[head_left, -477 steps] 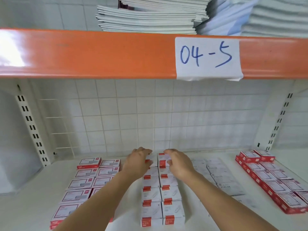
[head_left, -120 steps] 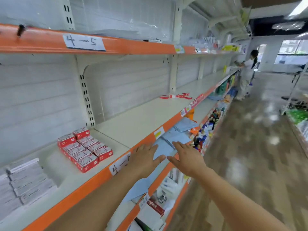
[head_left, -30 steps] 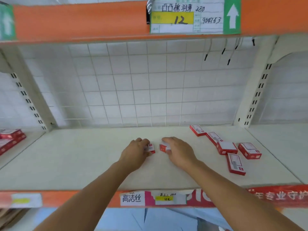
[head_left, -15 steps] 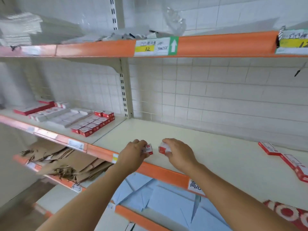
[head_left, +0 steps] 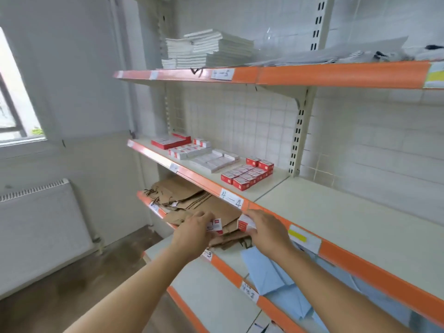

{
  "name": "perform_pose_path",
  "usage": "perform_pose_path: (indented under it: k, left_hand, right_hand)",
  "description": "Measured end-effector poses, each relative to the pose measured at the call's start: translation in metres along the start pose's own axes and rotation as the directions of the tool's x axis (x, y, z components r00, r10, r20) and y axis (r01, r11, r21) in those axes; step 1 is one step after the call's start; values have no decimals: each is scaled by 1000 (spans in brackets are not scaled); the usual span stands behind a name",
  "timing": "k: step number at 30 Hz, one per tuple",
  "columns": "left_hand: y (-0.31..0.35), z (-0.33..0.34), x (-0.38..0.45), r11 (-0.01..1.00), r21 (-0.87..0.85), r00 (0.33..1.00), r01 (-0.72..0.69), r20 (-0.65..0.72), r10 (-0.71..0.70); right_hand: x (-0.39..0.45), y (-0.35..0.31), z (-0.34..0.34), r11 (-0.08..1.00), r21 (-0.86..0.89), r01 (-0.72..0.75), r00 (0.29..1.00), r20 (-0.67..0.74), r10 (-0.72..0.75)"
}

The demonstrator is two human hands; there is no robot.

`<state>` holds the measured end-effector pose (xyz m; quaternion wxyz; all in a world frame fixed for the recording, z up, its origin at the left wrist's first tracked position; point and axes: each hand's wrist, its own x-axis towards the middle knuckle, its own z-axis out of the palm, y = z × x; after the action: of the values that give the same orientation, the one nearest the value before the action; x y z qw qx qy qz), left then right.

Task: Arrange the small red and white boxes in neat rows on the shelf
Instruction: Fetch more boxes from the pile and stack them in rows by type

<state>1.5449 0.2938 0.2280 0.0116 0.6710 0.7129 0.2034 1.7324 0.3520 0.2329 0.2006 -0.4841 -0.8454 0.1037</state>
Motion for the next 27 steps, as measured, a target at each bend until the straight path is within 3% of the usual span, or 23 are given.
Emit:
perform_pose_path:
  k: [9,23,27]
  left_hand:
    - [-103,-13,21,991,-25,990,132,-35,-133]
    - [-190,-30,161,980,25,978,197,-79,-194]
    - [-227,-23,186,977,24,976,210,-60,-209]
  right_hand:
    - [85,-66,50,992,78,104,992,66,-109]
    - [264,-89,90,972,159,175,985,-18,-174]
    - [304,-99,115,977,125,170,984,36,-176]
